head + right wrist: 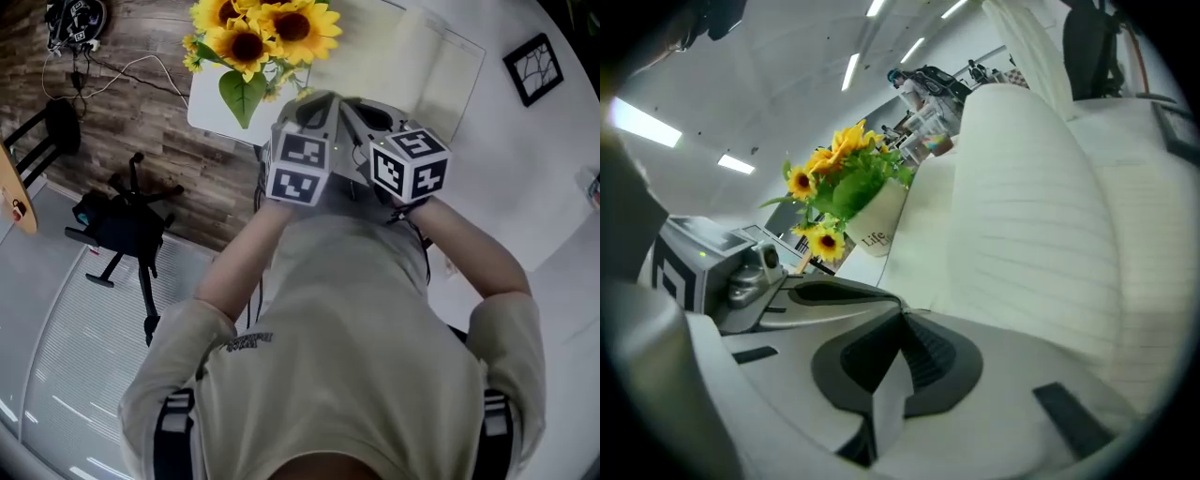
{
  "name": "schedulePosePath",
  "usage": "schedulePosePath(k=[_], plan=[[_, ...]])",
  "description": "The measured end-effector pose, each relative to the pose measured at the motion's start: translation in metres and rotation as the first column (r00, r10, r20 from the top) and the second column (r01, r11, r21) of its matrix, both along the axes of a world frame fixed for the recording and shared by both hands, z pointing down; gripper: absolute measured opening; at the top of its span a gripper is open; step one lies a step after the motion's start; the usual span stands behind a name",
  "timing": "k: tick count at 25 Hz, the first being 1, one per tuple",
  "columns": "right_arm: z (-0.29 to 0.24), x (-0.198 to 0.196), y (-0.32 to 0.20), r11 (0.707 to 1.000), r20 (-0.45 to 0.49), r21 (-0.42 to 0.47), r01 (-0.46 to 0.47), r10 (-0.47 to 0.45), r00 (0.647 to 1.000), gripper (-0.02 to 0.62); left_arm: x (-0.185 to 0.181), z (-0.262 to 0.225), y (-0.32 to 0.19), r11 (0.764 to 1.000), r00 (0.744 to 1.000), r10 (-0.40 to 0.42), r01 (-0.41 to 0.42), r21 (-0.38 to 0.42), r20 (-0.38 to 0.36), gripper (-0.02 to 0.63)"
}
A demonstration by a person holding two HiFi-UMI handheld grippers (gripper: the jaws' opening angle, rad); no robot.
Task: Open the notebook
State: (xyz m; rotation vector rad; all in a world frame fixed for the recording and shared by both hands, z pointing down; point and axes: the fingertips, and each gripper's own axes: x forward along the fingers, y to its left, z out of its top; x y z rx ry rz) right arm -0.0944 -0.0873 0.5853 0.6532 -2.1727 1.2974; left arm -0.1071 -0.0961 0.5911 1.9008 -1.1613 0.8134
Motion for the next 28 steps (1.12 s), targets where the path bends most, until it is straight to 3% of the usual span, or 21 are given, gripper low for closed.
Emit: schedulePosePath(k=[8,14,19,21,25,28], plan=[[0.006,-0.009,0.004,1.0,0.023,-0.007,0.015,-0.015,1.0,0.003,-0.008,-0.004,0.002,1.0,1.0,-0.002,0.001,-0.007,-0.014,0.012],[0.006,-0.012,0.007,1.0,0.076,-0.03,0.007,-0.004,0.997,0.003,0.028,-0.065,-0.022,0.983,0.983,0.155,-0.142,0.117,-0.104,0.012],[0.006,-0.009,0.006,0.997,0.127,-0.074,-0.036,0.045,0.991,0.003,0.074,-0.032,-0.031,0.945,0.935,0.318,-0.326,-0.029,-0.155,0.012],[0.005,-0.008,0.01,0.992,0.151,-0.124,-0.019,0.038,0.988,0.002,0.076,-0.019,-0.031,0.937,0.933,0.327,-0.341,-0.08,-0.151,0.012],[-0.008,0.0,0.034,0.976,0.181,-0.166,0.139,-0.108,0.978,0.003,0.071,-0.002,-0.03,0.935,0.94,0.324,-0.335,-0.115,-0.107,0.012],[-0.031,0.034,0.017,0.994,0.182,-0.098,0.037,-0.019,0.983,0.002,0.068,0.002,-0.03,0.941,0.945,0.306,-0.318,-0.119,-0.113,0.012]])
